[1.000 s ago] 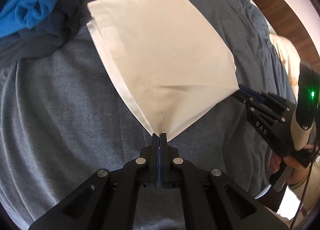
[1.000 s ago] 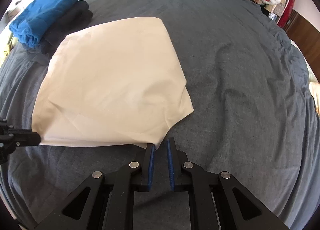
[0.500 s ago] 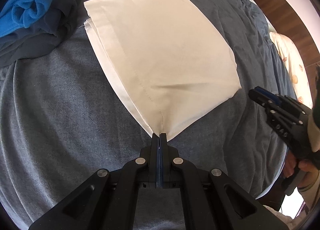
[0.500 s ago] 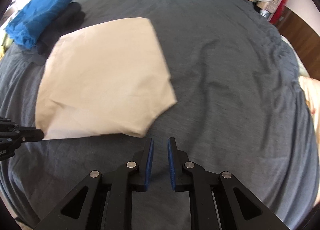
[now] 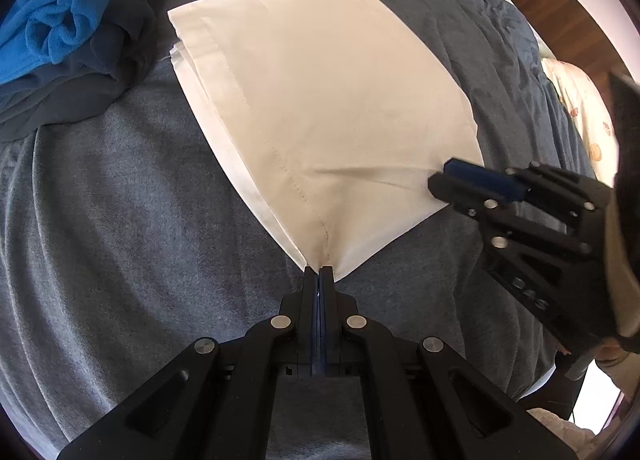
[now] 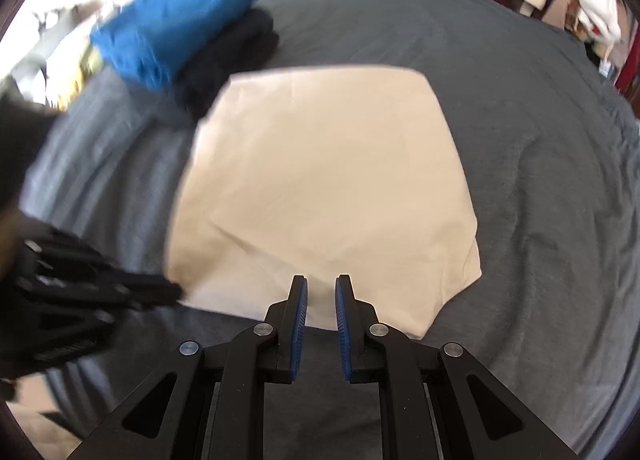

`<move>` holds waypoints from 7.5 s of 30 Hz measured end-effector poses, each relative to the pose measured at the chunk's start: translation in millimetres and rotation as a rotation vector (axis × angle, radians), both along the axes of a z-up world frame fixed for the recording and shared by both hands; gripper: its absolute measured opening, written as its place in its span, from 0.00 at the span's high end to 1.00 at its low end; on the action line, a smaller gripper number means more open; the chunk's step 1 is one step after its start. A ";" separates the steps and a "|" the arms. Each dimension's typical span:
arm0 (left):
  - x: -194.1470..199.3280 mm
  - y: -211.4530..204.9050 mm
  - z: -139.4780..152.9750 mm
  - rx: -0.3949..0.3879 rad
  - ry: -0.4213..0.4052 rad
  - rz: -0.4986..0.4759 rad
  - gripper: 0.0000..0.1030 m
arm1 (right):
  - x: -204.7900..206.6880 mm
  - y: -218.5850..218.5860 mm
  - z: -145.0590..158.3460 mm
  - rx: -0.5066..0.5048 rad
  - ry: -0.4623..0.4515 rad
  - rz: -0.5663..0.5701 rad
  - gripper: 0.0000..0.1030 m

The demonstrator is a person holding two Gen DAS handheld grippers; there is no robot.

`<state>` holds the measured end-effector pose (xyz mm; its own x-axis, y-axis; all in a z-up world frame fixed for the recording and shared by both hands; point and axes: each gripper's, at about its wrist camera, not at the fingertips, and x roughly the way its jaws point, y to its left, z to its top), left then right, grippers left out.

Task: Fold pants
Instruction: 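Pinch the corner of the folded pants with the left gripper and tug it straight, then lower both grippers to the edge of the folded cream pants, then grasp the pants edge with the left gripper while the right gripper grasps it, then lift the folded pants with both grippers and carry them onto the blue clothes stack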

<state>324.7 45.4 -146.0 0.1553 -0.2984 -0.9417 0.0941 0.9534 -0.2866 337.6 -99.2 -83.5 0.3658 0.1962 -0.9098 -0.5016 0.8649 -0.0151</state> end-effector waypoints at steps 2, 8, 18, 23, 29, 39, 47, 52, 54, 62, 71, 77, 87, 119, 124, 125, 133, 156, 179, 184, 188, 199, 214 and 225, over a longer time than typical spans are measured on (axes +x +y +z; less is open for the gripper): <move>-1.0 2.0 -3.0 -0.004 0.010 0.011 0.98 | -0.3 -3.2 -12.6 -0.043 0.023 -0.023 0.88; -8.2 14.1 -4.8 0.027 0.043 0.048 0.98 | 4.4 -26.1 -19.5 -0.063 0.062 -0.110 0.88; 16.6 37.7 45.8 0.142 -0.185 0.112 0.73 | 8.6 -33.8 26.7 -0.022 -0.039 -0.210 0.84; 50.7 43.8 46.9 0.183 -0.270 0.164 0.73 | 37.4 -33.9 33.2 -0.012 -0.087 -0.262 0.84; 78.1 46.9 46.7 0.186 -0.301 0.282 0.67 | 84.7 -48.6 37.4 0.020 -0.129 -0.302 0.70; 70.7 37.0 30.0 0.154 -0.232 0.472 0.48 | 152.2 -58.7 30.4 0.125 -0.052 -0.227 0.59; 78.6 43.8 0.6 0.063 -0.144 0.545 0.48 | 157.6 -52.7 5.6 0.181 0.041 -0.178 0.59; 80.5 41.0 -8.4 0.044 -0.115 0.542 0.47 | 156.3 -54.2 -12.8 0.178 0.081 -0.163 0.59; 82.0 41.1 -10.1 0.048 -0.114 0.532 0.47 | 157.9 -56.9 -16.5 0.192 0.100 -0.169 0.59; 95.6 32.4 -21.0 0.058 -0.117 0.495 0.47 | 164.1 -58.4 -27.8 0.235 0.151 -0.151 0.59; 107.6 29.4 -30.0 0.040 -0.102 0.476 0.49 | 172.8 -55.7 -48.5 0.264 0.217 -0.157 0.59; 112.7 30.9 -35.0 -0.020 -0.099 0.445 0.66 | 176.5 -50.4 -56.3 0.271 0.232 -0.151 0.59; 115.9 26.7 -24.2 0.020 -0.114 0.403 0.80 | 175.6 -49.5 -51.1 0.266 0.205 -0.165 0.85; 119.1 32.5 -33.3 0.022 -0.122 0.393 0.63 | 166.8 -56.3 -51.7 0.239 0.213 -0.197 0.67; 122.4 31.0 -34.8 -0.027 -0.103 0.375 0.78 | 172.8 -55.1 -61.5 0.282 0.244 -0.214 0.69; 122.7 31.8 -34.2 -0.031 -0.102 0.372 0.78 | 172.8 -53.9 -61.5 0.289 0.246 -0.215 0.76; 118.1 30.0 -5.5 -0.010 -0.151 0.352 0.90 | 156.2 -53.4 -21.1 0.263 0.129 -0.270 0.91; 84.6 35.8 67.8 -0.154 -0.292 0.316 0.93 | 97.1 -30.1 135.1 0.276 -0.165 -0.258 0.94; 54.2 193.1 205.4 -0.097 -0.497 0.418 0.93 | 80.8 103.8 273.2 0.314 -0.307 -0.088 0.94; 51.3 244.9 227.0 -0.055 -0.522 0.454 0.93 | 87.0 160.2 293.1 0.344 -0.323 -0.020 0.94; 51.7 286.9 238.2 -0.012 -0.535 0.485 0.93 | 92.1 206.2 303.8 0.360 -0.322 0.030 0.94; 78.4 365.3 242.8 0.153 -0.546 0.445 0.93 | 118.6 280.6 283.0 0.434 -0.275 0.043 0.94; 150.4 326.0 183.5 0.151 -0.438 0.242 0.93 | 155.6 226.3 166.5 0.402 -0.090 -0.263 0.94; 170.6 294.4 170.0 0.184 -0.402 0.125 0.93 | 158.0 191.6 117.9 0.391 -0.017 -0.414 0.94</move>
<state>495.3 339.8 23.9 0.5432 -0.0881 -0.8350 0.0445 0.9961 -0.0761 495.6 92.5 34.4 0.4977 0.3539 -0.7919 -0.1215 0.9324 0.3403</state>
